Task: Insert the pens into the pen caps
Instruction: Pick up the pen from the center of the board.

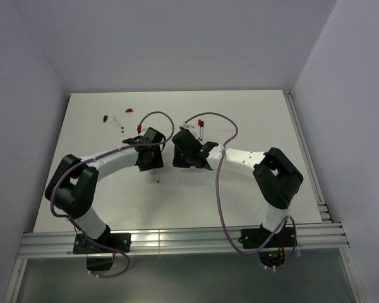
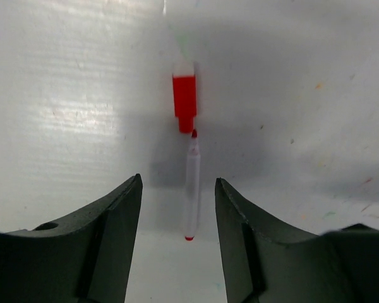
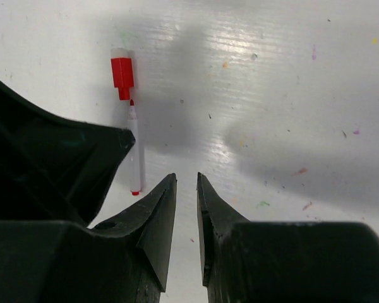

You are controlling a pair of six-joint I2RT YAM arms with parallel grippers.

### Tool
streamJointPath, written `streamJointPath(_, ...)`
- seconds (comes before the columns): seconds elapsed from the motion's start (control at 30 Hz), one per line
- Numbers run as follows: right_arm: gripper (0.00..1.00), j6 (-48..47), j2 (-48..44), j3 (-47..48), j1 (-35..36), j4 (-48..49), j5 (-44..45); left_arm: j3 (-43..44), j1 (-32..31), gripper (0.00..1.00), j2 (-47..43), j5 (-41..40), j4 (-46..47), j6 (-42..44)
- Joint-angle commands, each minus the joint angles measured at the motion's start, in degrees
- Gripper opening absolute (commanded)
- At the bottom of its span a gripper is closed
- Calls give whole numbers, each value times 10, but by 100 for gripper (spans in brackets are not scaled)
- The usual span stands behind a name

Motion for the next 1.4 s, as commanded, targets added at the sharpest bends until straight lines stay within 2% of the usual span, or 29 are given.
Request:
streamJointPath(0.0, 27, 6, -52, -17, -1, 22, 21, -16, -14, 54, -6, -18, -13, -11)
streamJointPath(0.5, 28, 10, -114, -59, -2, 34, 17, 26, -41, 44, 65, -45, -34, -7)
streamJointPath(0.6, 28, 12, -119, -67, -3, 39, 13, 36, -47, 35, 78, -47, -39, -7)
streamJointPath(0.63, 28, 11, -123, -70, -3, 41, 13, 37, -48, 28, 84, -48, -42, -8)
streamJointPath(0.7, 28, 10, -131, -78, -2, 43, 13, 32, -53, 20, 90, -46, -41, -9)
streamJointPath(0.73, 28, 10, -134, -82, -3, 45, 11, 29, -54, 6, 91, -42, -35, -12)
streamJointPath(0.77, 28, 10, -134, -86, -3, 46, 10, 24, -55, 0, 91, -33, -31, -15)
streamJointPath(0.8, 28, 9, -136, -89, -4, 49, 8, 16, -55, 0, 90, -27, -28, -18)
streamJointPath(0.87, 28, 7, -141, -95, -4, 53, 1, 7, -55, 0, 68, -10, -15, -30)
streamJointPath(1.0, 30, -7, -178, -126, -3, 86, -38, -13, -55, 0, -45, 32, 4, -52)
streamJointPath(1.17, 36, -28, -218, -176, -4, 181, -171, -13, -55, 0, -138, 87, 29, -81)
streamJointPath(1.3, 40, -13, -247, -220, -2, 266, -221, -30, -54, 0, -199, 115, 62, -109)
streamJointPath(1.37, 41, -10, -263, -235, -2, 275, -222, -41, -53, 0, -218, 123, 75, -116)
